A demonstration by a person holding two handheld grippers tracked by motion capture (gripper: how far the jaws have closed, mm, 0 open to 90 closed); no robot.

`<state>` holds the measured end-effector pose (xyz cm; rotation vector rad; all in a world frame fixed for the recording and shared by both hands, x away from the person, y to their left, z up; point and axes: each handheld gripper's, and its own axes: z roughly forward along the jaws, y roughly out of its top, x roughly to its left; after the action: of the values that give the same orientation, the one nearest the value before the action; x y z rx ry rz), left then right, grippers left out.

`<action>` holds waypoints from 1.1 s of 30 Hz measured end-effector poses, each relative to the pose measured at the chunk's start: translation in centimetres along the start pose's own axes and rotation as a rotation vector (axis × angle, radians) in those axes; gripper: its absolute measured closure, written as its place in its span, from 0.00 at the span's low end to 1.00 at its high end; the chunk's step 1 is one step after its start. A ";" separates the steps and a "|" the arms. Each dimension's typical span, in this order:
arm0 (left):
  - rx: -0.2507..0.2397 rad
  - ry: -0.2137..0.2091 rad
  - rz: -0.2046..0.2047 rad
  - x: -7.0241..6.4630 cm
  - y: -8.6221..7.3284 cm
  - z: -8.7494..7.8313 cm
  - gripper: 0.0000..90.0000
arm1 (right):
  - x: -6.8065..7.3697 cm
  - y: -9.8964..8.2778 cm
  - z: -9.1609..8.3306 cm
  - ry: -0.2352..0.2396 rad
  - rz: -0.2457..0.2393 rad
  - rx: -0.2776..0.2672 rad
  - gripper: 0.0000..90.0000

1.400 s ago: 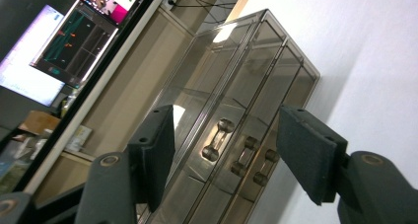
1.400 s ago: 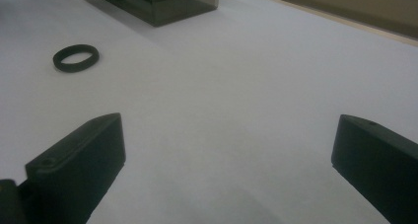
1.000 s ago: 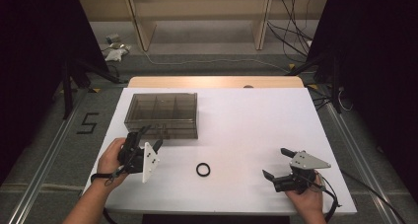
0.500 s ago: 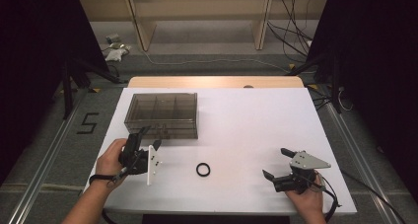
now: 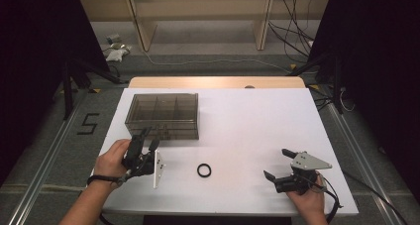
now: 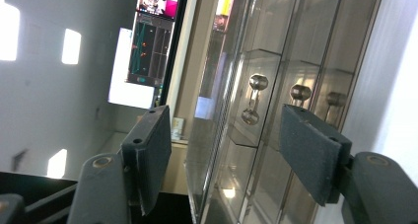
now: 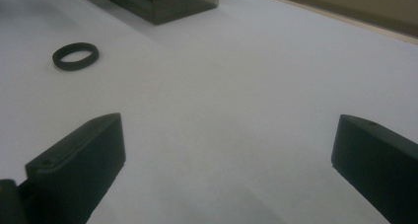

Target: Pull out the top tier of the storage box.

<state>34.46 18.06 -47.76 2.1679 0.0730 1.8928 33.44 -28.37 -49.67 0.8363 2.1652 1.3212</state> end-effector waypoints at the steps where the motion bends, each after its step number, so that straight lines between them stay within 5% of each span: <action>1: 0.000 0.000 0.000 0.0 0.0 0.0 0.42 | 0.0 0.0 0.0 0.000 0.000 0.000 0.01; 12: 0.047 0.061 0.120 -1.3 0.3 0.7 0.46 | 0.0 0.0 0.0 -0.006 -0.004 0.002 0.01; 33: 0.114 0.101 0.168 -2.9 0.5 2.2 0.50 | 0.1 0.0 0.0 -0.004 -0.006 0.004 0.01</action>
<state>36.10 16.60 -50.72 2.2125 0.0190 2.1392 33.41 -28.28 -49.71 0.8327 2.1664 1.3116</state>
